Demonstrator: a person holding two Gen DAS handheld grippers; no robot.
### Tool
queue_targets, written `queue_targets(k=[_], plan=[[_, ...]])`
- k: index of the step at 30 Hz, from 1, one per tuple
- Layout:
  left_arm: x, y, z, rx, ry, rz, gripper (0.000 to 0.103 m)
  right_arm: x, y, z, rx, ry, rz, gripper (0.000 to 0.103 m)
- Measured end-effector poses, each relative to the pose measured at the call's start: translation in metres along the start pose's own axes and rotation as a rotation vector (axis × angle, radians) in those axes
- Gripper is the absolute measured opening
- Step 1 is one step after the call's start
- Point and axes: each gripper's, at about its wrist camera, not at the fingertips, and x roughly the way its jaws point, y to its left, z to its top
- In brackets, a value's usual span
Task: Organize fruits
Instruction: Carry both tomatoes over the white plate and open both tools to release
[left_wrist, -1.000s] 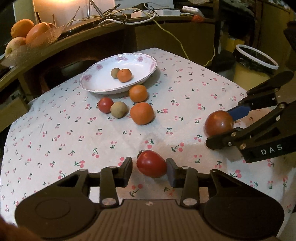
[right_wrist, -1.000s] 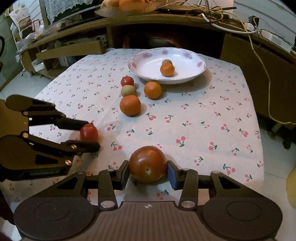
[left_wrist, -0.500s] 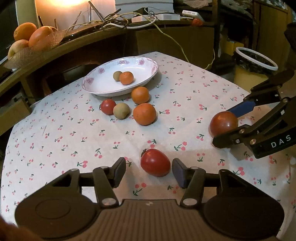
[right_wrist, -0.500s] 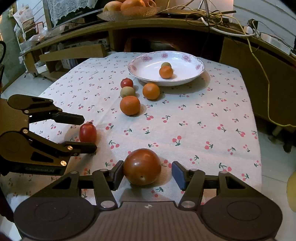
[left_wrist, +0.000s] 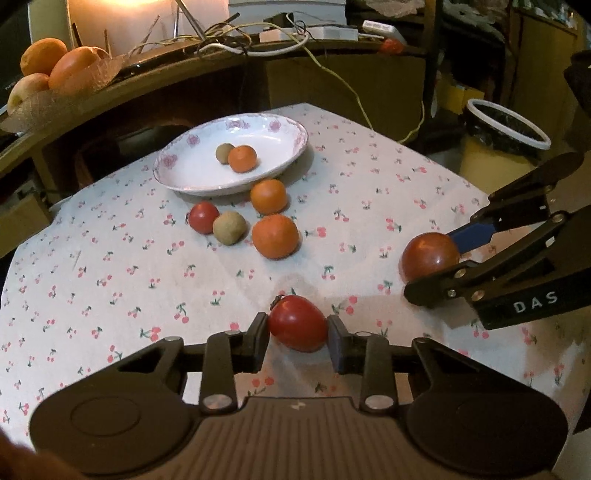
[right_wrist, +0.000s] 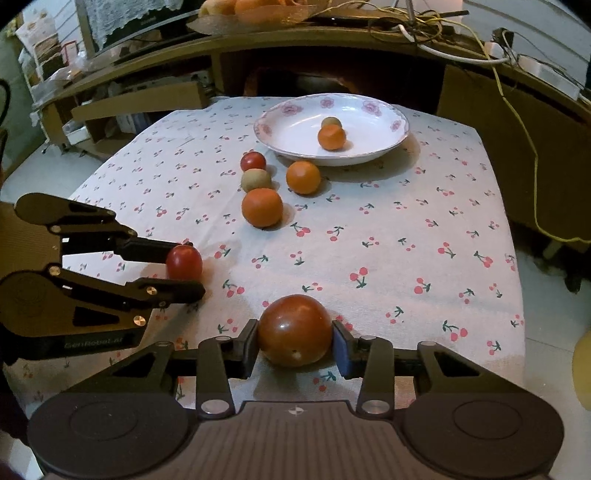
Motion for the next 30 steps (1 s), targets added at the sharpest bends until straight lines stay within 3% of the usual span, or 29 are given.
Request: queue_targets(k=[30], plan=[[-0.005,0.033,0.069,-0.067,-0.131,0.101,0.038,-0.006,0.0,0.073,0.044,-0.15,-0.042,0.041]])
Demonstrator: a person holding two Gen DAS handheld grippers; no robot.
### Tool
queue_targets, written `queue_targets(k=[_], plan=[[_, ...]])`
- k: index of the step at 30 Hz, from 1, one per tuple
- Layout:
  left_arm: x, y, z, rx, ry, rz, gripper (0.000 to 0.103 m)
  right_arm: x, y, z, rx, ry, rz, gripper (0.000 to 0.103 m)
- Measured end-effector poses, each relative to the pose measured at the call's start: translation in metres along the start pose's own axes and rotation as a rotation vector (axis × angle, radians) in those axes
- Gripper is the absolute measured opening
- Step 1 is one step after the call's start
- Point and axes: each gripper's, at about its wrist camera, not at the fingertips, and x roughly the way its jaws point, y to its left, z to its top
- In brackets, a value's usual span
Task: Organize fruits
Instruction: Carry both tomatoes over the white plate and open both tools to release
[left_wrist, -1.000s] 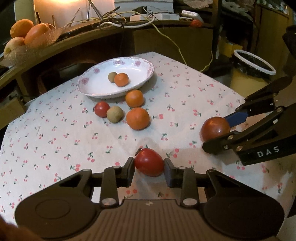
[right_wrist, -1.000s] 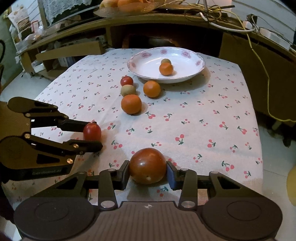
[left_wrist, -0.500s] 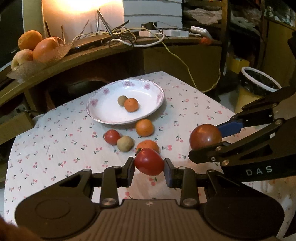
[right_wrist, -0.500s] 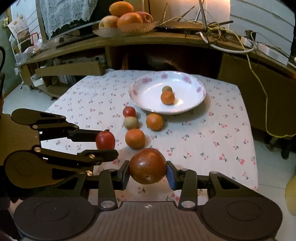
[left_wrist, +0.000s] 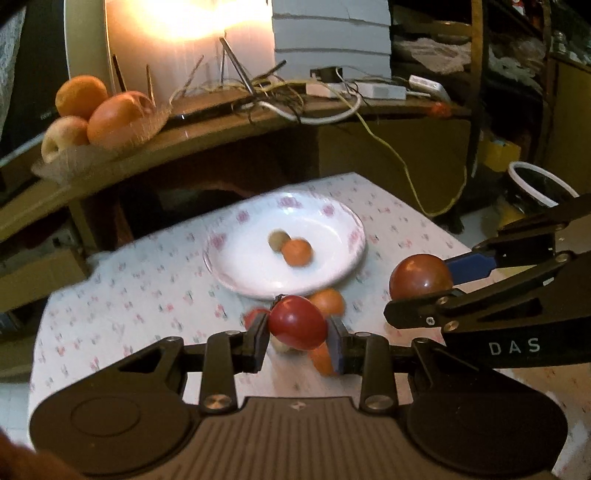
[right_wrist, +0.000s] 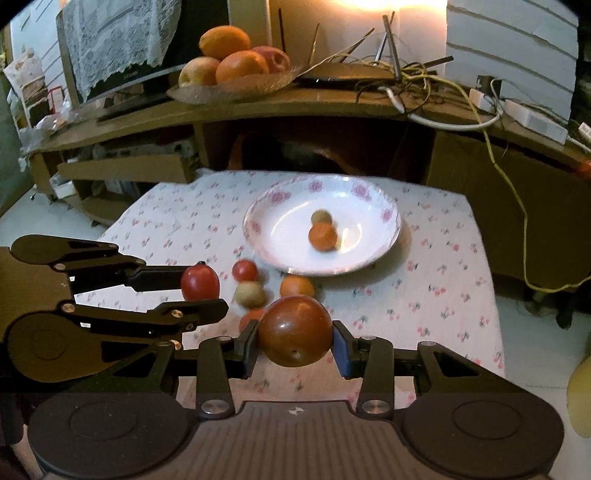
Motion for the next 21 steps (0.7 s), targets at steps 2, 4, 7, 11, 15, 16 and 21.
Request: queue_targets(k=[2,4,7,11,15,16,21], plan=[[0.007,0.005,0.008,-0.006,-0.006,0.012,0.038,0.004,-0.003,0.008,0.004,-0.015,-0.009,0.042],[0.014,0.008,0.015,-0.007,-0.011,0.033,0.038,0.011,-0.007,0.015,0.016,-0.026,-0.017,0.041],[0.025,0.016,0.027,-0.028,-0.015,0.048,0.038,0.021,-0.013,0.027,0.048,-0.038,-0.024,0.042],[0.042,0.024,0.038,-0.041,-0.019,0.054,0.038,0.033,-0.021,0.04,0.05,-0.059,-0.031,0.042],[0.06,0.027,0.043,-0.045,0.001,0.061,0.038,0.048,-0.028,0.046,0.051,-0.047,-0.051,0.042],[0.064,0.027,0.043,-0.045,0.005,0.063,0.038,0.052,-0.029,0.047,0.049,-0.043,-0.055,0.043],[0.08,0.029,0.041,-0.042,0.027,0.063,0.038,0.068,-0.034,0.047,0.036,-0.022,-0.058,0.043]])
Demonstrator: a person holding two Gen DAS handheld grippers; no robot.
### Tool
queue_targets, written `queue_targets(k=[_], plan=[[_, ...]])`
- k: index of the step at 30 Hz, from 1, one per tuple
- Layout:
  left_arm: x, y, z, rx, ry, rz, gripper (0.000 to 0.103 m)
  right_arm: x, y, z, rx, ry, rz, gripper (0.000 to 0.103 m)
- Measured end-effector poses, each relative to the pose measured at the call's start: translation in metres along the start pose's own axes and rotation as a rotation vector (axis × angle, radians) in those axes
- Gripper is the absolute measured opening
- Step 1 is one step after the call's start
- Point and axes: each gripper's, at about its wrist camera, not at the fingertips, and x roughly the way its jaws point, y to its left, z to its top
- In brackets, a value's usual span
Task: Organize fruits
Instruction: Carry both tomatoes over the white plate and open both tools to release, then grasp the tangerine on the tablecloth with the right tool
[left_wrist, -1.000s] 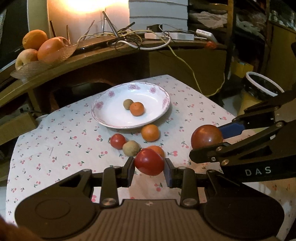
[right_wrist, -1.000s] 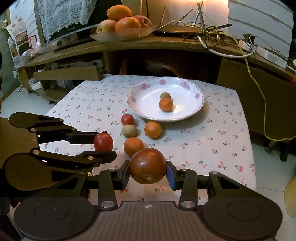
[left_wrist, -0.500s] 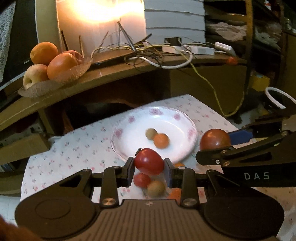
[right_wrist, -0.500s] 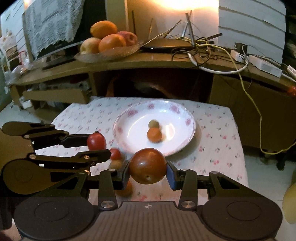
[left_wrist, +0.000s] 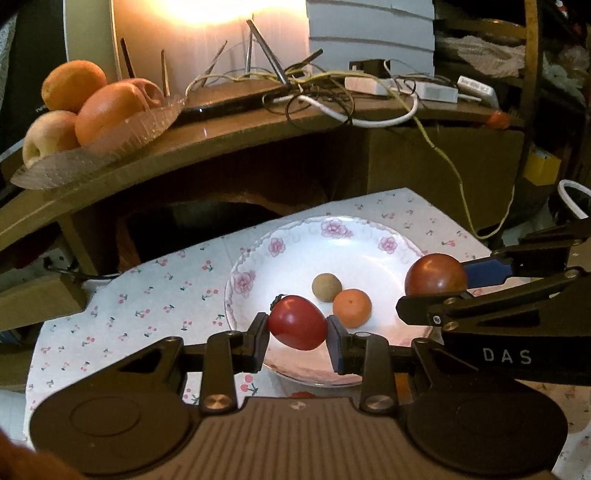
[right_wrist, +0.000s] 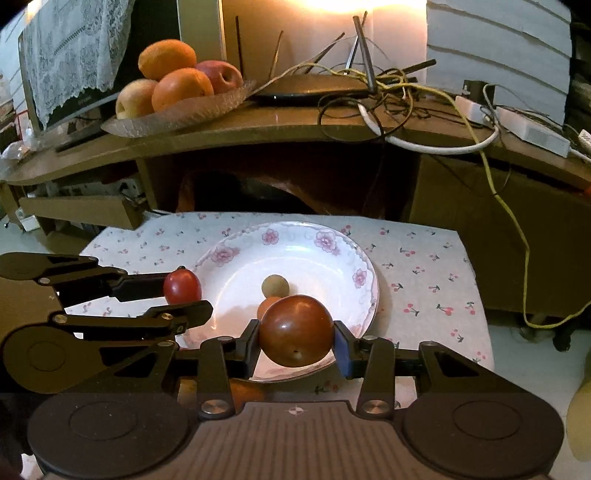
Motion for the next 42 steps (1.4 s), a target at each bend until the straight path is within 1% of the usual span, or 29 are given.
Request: queue_targets(k=[4,10,13,22,27,36,42], plan=[[0.008,-0.003,-0.001,0.012,0.006,0.0,0.038,0.01,-0.005,-0.001,0.0,0.017,-0.011,0.043],[0.013,-0.001,0.0,-0.006,0.014,0.004,0.038,0.018,-0.008,0.001,-0.001,0.02,-0.011,0.044],[0.013,-0.001,-0.001,-0.005,0.016,0.008,0.038,0.02,-0.007,0.001,-0.001,0.022,-0.012,0.045],[0.012,0.001,0.0,-0.01,0.01,0.012,0.039,0.019,-0.007,0.001,-0.003,0.015,-0.012,0.045],[0.009,0.005,0.002,-0.022,-0.002,0.013,0.039,0.014,-0.005,0.004,-0.01,-0.018,-0.007,0.047],[-0.011,0.009,0.007,-0.031,-0.046,0.008,0.041,0.0,-0.006,0.004,-0.011,-0.052,0.003,0.048],[-0.021,0.009,0.004,-0.026,-0.049,-0.009,0.044,-0.012,-0.007,-0.006,-0.025,-0.046,0.02,0.049]])
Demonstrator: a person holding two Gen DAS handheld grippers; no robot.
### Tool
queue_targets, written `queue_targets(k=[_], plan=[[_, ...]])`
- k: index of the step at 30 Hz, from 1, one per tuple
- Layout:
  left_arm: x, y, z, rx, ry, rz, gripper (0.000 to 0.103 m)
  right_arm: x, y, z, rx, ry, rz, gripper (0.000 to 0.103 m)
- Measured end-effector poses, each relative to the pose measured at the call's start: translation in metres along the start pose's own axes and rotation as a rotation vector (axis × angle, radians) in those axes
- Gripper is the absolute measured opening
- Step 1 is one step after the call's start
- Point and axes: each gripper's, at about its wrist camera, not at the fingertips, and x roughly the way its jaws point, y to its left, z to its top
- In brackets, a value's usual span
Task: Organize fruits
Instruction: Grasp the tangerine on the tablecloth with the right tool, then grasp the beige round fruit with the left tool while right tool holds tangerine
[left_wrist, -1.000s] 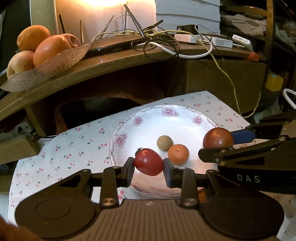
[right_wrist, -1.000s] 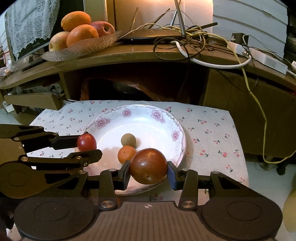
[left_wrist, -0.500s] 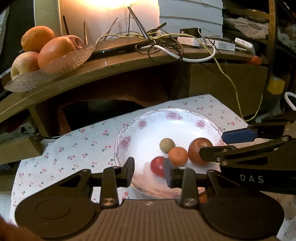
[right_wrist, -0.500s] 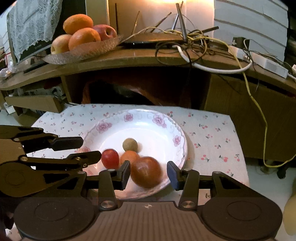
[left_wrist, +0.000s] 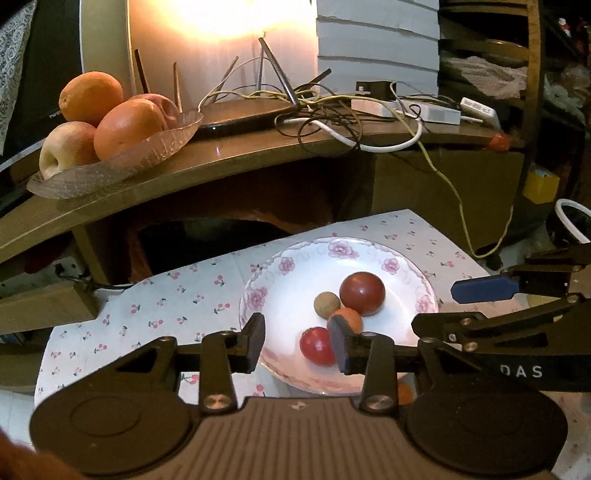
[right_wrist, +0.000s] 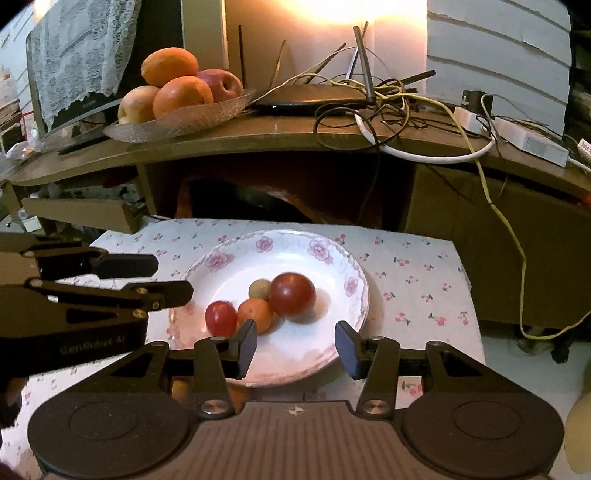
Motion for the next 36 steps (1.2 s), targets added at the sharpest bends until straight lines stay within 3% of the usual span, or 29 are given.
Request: queue_targets(k=[15,30,31,34,36], plan=[[-0.028,0.008,-0.031,0.058,0.066,-0.048,0.044,-0.026,0.025,-0.033,-0.089,0.085,0.144,0.051],[-0.026,0.02,-0.051,0.065,0.13,-0.116,0.045,0.006,0.06,-0.049,-0.162,0.197,0.197,0.051],[-0.026,0.019,-0.051,0.068,0.132,-0.125,0.045,0.007,0.059,-0.049,-0.158,0.204,0.192,0.05],[-0.024,0.014,-0.052,0.082,0.138,-0.148,0.045,0.01,0.054,-0.049,-0.138,0.226,0.192,0.035],[-0.021,0.009,-0.053,0.082,0.149,-0.16,0.045,0.007,0.051,-0.05,-0.129,0.231,0.192,0.034]])
